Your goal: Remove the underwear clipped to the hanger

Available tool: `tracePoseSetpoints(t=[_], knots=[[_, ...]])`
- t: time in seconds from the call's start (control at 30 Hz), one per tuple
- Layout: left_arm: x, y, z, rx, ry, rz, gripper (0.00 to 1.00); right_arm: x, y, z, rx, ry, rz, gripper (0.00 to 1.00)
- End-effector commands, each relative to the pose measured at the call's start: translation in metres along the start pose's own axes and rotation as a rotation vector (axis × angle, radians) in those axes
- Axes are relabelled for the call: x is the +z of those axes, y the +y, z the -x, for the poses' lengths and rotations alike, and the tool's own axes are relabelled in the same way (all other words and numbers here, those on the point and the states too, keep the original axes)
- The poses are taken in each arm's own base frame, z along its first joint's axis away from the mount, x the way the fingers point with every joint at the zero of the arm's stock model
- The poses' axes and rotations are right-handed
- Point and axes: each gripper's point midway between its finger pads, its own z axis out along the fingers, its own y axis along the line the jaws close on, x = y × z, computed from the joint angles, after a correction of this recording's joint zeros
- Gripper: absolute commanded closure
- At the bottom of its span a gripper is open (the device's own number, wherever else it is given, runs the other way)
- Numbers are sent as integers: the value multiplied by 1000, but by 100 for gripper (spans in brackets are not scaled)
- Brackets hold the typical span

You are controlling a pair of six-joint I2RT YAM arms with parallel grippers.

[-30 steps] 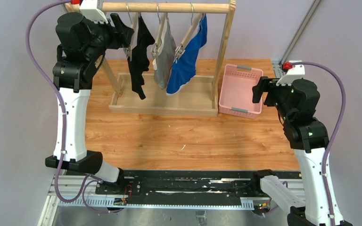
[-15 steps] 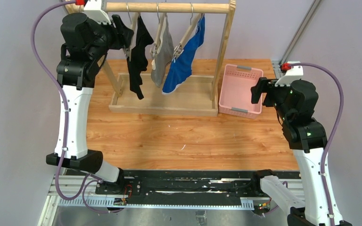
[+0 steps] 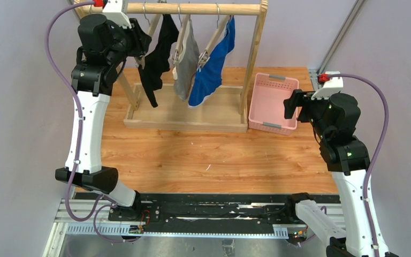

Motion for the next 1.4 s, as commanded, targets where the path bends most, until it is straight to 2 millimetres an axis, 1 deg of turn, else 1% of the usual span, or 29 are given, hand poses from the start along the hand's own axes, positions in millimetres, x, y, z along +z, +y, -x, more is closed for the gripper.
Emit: tracePoseSetpoints(t=[0.0,0.17,0.23,0.37,0.5,0.67,0.8,0.97,1.07,1.17,1.23,1.37], knots=[[12,0,-3,17,-1,-11,68,-1,4,7,2,-43,23,16],[19,1,-9,12,14,-12,93,-1,4,5,-1,-48,24,16],[20,1,-10,11,15,-11,99,-1,4,5,-3,-51,22,16],[19,1,-7,13,-1,-11,100,-1,4,4,-8,-49,24,16],[13,0,5,20,-54,-10,100,0,5,1,-11,-45,31,16],[-6,0,30,45,-170,6,100,2,8,-6,-12,-30,50,16],[-20,4,38,70,-212,34,100,4,9,-8,-13,-23,58,16],[-22,1,34,84,-210,19,100,9,11,-11,-12,-19,69,16],[-26,-4,32,82,-201,-10,100,12,12,-14,-10,-6,74,16],[-33,-9,24,77,-170,-34,100,15,13,-17,-10,6,75,16],[-41,-11,16,78,-148,-41,100,16,14,-19,-11,11,80,16],[-64,-9,-12,102,-77,-34,100,21,15,-21,-11,21,88,16]])
